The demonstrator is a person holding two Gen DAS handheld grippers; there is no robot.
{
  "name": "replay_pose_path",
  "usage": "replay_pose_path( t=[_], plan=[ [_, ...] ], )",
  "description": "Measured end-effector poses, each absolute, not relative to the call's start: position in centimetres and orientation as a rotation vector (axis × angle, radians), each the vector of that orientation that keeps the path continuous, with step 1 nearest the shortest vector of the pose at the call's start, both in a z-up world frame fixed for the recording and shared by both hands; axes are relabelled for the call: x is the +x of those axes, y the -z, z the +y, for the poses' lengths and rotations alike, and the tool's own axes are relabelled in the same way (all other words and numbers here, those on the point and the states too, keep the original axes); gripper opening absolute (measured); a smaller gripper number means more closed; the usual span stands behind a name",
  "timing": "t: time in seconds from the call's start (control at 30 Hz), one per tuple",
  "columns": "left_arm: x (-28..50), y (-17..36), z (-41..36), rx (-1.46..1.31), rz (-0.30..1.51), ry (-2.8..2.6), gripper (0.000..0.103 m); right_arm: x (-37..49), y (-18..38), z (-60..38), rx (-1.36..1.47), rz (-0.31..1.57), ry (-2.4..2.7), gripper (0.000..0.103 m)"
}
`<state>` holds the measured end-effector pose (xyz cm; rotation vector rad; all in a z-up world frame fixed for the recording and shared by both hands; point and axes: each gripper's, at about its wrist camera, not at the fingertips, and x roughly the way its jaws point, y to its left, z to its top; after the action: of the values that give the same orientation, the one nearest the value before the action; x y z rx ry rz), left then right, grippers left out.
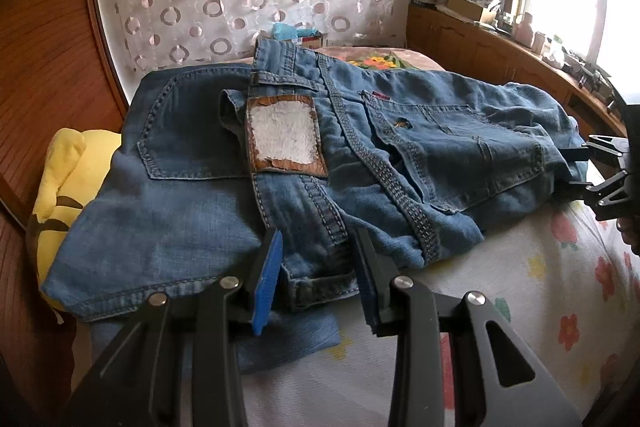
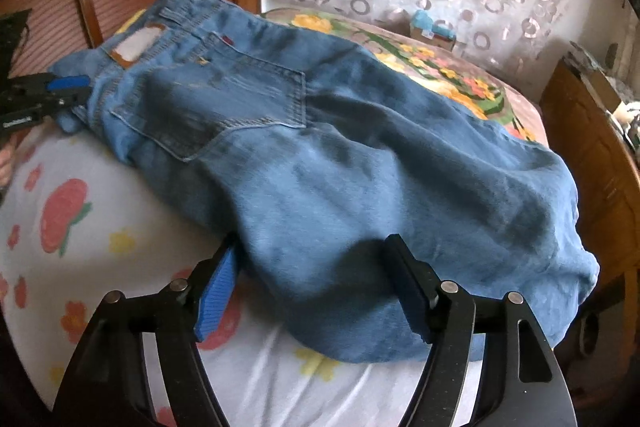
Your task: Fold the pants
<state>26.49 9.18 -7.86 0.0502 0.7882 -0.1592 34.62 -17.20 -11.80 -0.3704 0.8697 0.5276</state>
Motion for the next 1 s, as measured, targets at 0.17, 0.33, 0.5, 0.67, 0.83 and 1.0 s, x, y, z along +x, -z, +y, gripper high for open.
replay_pose_path(
  t=[0.17,0.33,0.5,0.67,0.83,1.0],
  plan=[
    [26.3,7.7,9.7,-0.009,0.776,0.167,0.035,35.1,12.5,-17.5,-0.369,0.881,-0.543,0.074],
    [26.1,7.7,9.8,-0.006,0.767,0.16,0.035,35.0,12.7,-17.9,-0.349,0.861,-0.559,0.075],
    [26.1,8.0,9.9,0.0,0.768,0.149,0.035,34.8,12.8,-18.1,-0.344,0.836,-0.573,0.07],
    [25.6,7.2,9.7,-0.009,0.769,0.138,0.035,34.6,12.6,-18.0,-0.362,0.819,-0.582,0.046],
    [24.0,6.2,10.0,0.004,0.731,0.103,0.035,34.3,12.6,-17.8,-0.368,0.809,-0.583,0.037],
    [24.3,6.9,10.6,0.001,0.754,0.094,0.035,34.3,12.6,-17.8,-0.365,0.809,-0.581,0.035]
  ],
)
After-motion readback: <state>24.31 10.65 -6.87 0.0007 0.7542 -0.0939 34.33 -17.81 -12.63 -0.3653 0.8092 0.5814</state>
